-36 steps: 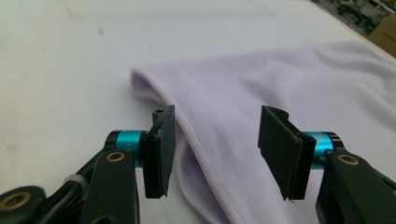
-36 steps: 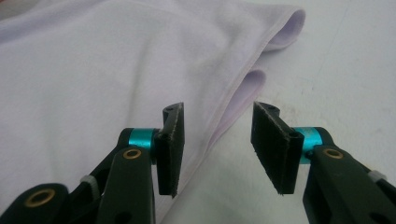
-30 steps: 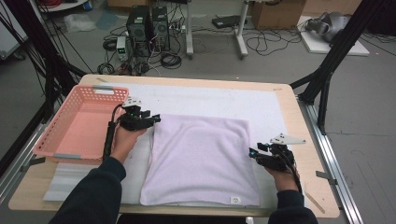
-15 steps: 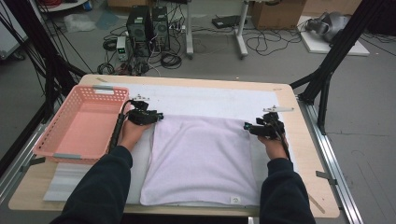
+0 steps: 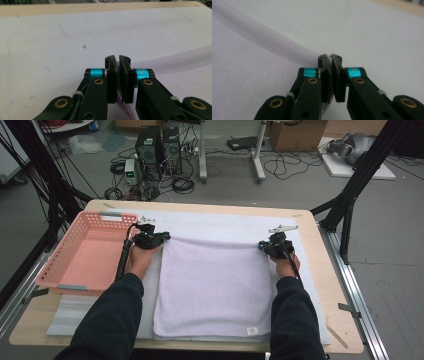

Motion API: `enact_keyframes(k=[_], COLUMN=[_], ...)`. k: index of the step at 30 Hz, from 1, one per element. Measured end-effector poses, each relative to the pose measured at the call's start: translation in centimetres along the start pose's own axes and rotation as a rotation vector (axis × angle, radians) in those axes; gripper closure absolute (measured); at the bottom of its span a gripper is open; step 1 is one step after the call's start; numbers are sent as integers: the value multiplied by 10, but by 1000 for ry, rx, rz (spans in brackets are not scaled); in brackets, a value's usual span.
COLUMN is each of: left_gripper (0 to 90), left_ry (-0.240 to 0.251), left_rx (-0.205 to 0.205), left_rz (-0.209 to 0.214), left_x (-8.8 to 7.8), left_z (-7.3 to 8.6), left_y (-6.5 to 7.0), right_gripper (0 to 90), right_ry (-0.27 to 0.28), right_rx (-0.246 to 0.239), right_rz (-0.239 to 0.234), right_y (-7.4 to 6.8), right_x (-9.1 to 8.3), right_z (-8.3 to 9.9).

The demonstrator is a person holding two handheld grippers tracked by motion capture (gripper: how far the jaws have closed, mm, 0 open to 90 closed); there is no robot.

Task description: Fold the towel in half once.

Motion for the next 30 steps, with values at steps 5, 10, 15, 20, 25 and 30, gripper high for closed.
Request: enact_keyframes(k=[5, 10, 15, 20, 25, 30], left_gripper=[852, 538, 444, 385, 626, 858], left_ry=[124, 75, -27, -166, -215, -136], left_rx=[5, -59, -74, -123, 5, 56], left_rz=[-14, -49, -50, -21, -32, -95], left_x=[-5, 2, 0, 6, 9, 11], left_z=[-26, -19, -3, 15, 25, 22], left_y=[3, 1, -2, -2, 12, 14], right_gripper=[864, 540, 500, 498, 562, 879], right_ry=[109, 71, 77, 13, -72, -70], right_rx=[-43, 25, 125, 162, 143, 60], right_rz=[148, 210, 142, 69, -12, -12], right_y=[11, 17, 21, 16, -4, -13], right_x=[-9, -2, -11, -15, 0, 1], right_z=[-27, -29, -14, 8, 26, 20])
Point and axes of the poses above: each handheld gripper's, and its own axes: x roughly forward along the jaws, z roughly out of its underside, y roughly to its right, the point moved 7 cm from there along x, roughly forward along the jaws, and after that the axes turned 12 degrees about -x, right-handed, at the moved point
